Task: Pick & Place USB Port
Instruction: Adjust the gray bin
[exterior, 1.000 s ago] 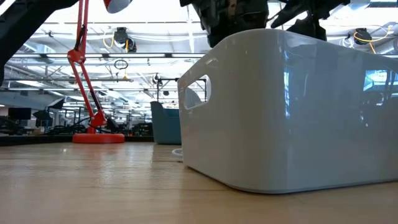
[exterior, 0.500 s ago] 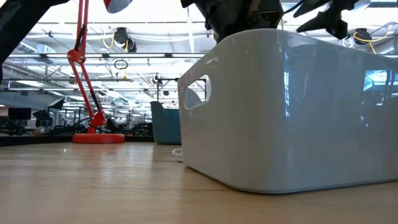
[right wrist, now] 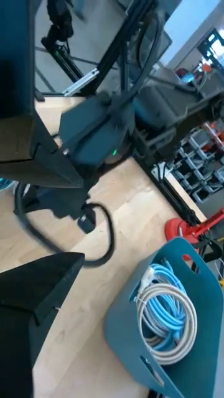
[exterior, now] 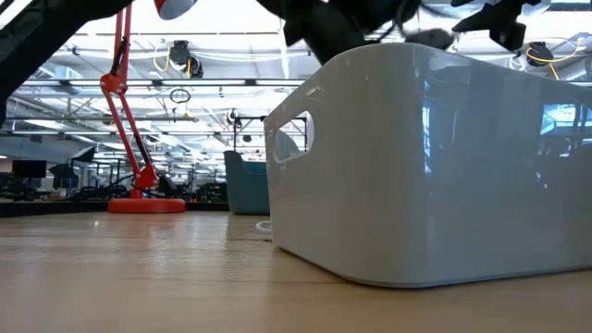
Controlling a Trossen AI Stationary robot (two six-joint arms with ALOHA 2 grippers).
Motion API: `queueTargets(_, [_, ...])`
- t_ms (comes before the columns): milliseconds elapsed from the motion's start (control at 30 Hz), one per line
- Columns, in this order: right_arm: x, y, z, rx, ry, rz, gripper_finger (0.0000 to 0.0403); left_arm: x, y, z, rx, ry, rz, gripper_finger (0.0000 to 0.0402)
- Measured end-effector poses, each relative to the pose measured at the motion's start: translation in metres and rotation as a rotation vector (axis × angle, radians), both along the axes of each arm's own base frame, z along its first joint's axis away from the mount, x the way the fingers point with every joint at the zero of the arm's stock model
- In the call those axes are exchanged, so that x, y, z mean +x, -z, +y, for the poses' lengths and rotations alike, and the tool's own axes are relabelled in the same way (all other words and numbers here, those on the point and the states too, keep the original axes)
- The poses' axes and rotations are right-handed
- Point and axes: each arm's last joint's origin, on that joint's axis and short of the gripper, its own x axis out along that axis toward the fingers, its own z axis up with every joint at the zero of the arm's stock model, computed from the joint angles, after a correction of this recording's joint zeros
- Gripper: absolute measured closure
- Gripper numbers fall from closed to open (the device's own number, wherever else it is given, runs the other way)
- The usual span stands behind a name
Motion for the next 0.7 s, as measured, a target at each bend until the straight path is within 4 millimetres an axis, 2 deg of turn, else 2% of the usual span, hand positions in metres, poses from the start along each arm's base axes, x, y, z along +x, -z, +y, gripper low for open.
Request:
queueTargets(167, [-0.001, 0.001, 0.003, -0.006, -0.027, 0.014, 0.0232, 0.005, 0.014, 0.001, -0.061, 0.008, 0.011, 0.0402])
queueTargets(367, [-0.004, 0.003, 0.004, -0.014, -0.038, 0.037, 0.0232, 0.008, 0.012, 0.000, -0.094, 0.002, -0.022, 0.0402])
queueTargets(700, [-0.004, 0.003, 0.003, -0.048, -0.048, 0.044, 0.0232, 0.007, 0.011, -0.025, -0.146, 0.045, -0.024, 0.0402])
